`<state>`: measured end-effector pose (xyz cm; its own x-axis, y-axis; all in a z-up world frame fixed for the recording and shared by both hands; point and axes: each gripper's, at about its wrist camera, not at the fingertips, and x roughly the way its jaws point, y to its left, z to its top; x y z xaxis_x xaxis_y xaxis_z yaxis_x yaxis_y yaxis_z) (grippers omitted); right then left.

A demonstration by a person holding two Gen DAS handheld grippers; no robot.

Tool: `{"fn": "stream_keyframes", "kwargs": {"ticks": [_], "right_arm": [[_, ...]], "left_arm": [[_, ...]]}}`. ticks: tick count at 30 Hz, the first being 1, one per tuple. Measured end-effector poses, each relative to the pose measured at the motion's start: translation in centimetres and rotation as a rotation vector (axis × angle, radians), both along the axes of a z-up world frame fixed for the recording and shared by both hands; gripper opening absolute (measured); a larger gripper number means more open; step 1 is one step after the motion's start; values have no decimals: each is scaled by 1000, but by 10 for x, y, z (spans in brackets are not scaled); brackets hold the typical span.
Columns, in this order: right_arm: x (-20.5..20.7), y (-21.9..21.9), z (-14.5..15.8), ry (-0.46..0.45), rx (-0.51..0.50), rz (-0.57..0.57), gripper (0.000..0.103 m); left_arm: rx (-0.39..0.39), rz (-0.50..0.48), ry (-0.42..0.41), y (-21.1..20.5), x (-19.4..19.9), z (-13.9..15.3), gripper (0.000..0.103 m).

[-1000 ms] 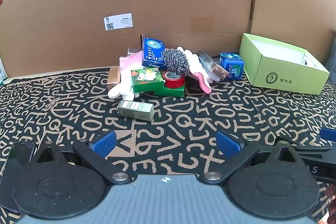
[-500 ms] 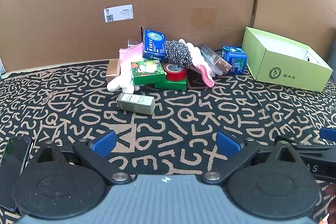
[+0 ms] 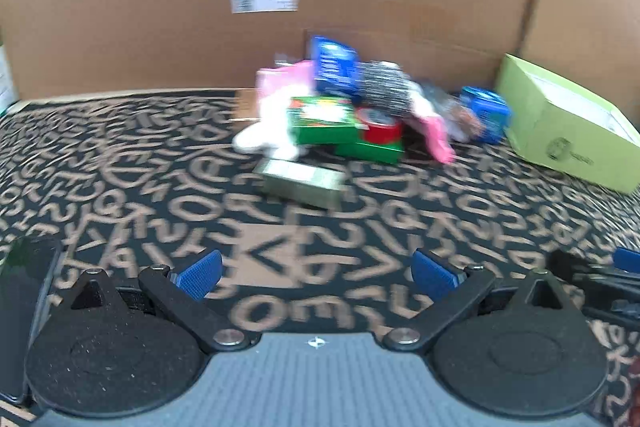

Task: Organize objects

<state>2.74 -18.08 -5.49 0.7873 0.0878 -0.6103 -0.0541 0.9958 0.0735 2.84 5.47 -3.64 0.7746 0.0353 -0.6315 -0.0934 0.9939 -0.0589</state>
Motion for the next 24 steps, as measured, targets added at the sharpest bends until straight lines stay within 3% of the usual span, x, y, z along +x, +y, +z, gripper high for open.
{"fn": "stream_keyframes", "kwargs": {"ticks": [4, 7, 10, 12, 16, 17, 19, 24], "right_arm": [[9, 6, -1, -30, 65, 82, 103], [20, 22, -2, -61, 63, 147, 103], [31, 44, -2, -90, -9, 220, 100], [41, 55, -3, -76, -25, 258, 86], [64, 75, -10, -35, -24, 334, 76], [70, 82, -12, -30, -33, 353, 72], [83, 95, -15, -21, -41, 400, 68], [122, 126, -24, -23, -89, 440, 65]], "left_arm": [[-15, 107, -9, 30, 10, -2, 103], [-57, 89, -15, 35, 27, 2, 103], [-57, 54, -35, 31, 49, 2, 101], [-59, 37, -28, 29, 64, -2, 93], [-131, 12, 4, 37, 85, -14, 72], [-161, -3, -3, 42, 85, -14, 57], [-198, -21, -16, 51, 84, -11, 40], [-186, -17, -18, 69, 78, -10, 37]]}}
